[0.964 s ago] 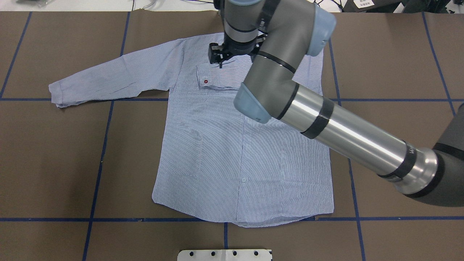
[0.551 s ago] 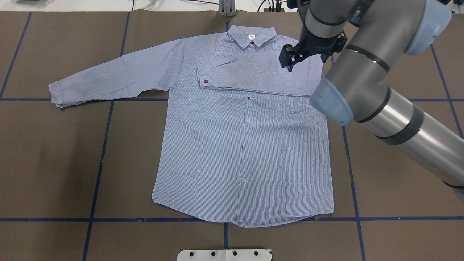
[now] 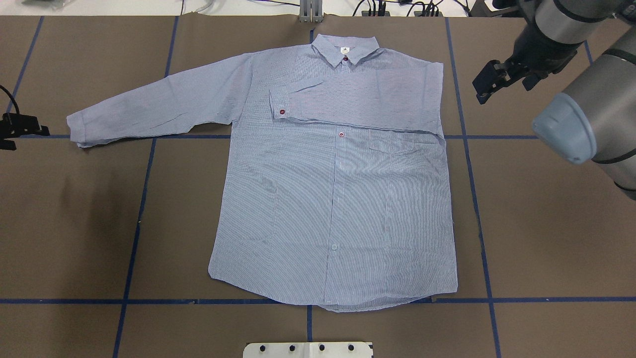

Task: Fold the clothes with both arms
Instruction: 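Release the cuff and withdraw the right gripper outward, then grasp the other sleeve cuff with the left gripper and lift it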

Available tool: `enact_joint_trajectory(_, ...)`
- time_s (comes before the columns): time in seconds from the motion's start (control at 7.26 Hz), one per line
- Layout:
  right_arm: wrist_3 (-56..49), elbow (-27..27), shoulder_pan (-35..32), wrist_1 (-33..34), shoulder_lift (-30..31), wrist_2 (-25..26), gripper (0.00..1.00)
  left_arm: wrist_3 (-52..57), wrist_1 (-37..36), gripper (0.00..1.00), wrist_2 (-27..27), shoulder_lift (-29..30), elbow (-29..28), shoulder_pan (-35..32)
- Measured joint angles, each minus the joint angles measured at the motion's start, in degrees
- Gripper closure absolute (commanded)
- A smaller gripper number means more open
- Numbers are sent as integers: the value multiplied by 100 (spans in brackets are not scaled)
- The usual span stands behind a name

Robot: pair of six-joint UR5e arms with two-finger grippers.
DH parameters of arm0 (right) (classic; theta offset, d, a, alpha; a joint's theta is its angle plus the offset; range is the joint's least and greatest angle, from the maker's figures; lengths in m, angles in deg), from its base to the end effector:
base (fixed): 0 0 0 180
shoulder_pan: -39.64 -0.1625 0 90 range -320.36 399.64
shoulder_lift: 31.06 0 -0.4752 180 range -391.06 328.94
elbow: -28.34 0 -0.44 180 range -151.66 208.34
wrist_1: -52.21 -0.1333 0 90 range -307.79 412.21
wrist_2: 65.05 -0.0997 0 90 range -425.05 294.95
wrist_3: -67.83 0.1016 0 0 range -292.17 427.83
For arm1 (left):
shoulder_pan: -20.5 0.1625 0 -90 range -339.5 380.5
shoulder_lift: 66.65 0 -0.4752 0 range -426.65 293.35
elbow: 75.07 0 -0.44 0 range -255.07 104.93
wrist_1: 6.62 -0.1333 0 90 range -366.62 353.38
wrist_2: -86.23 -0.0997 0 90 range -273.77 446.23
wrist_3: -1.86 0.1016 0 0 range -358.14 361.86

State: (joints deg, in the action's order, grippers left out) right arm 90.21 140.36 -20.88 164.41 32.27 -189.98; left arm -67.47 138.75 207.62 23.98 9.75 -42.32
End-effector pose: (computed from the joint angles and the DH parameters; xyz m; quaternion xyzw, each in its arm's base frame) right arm -0.2447 -0.5855 0.2867 0.0688 -0.3583 -0.1261 0.9225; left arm 0.1907 -0.5474 0.6501 0.0927 0.4709 -0.2044 0.8532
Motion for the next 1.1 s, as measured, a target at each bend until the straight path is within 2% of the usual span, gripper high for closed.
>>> enact_joint_trajectory(0.28, -97, 338, -80, -40, 444, -146, 0, -178, 5, 6, -193, 409, -370, 154)
enact_joint_trajectory(0.55, -73, 472, -129, -172, 711, -188, 0, -267, 9, 17, -433, 711, -689, 304)
enact_joint_trajectory(1.1, 31, 486, -137, -276, 775, -247, 0, -283, 18, 36, -519, 920, -1068, 433)
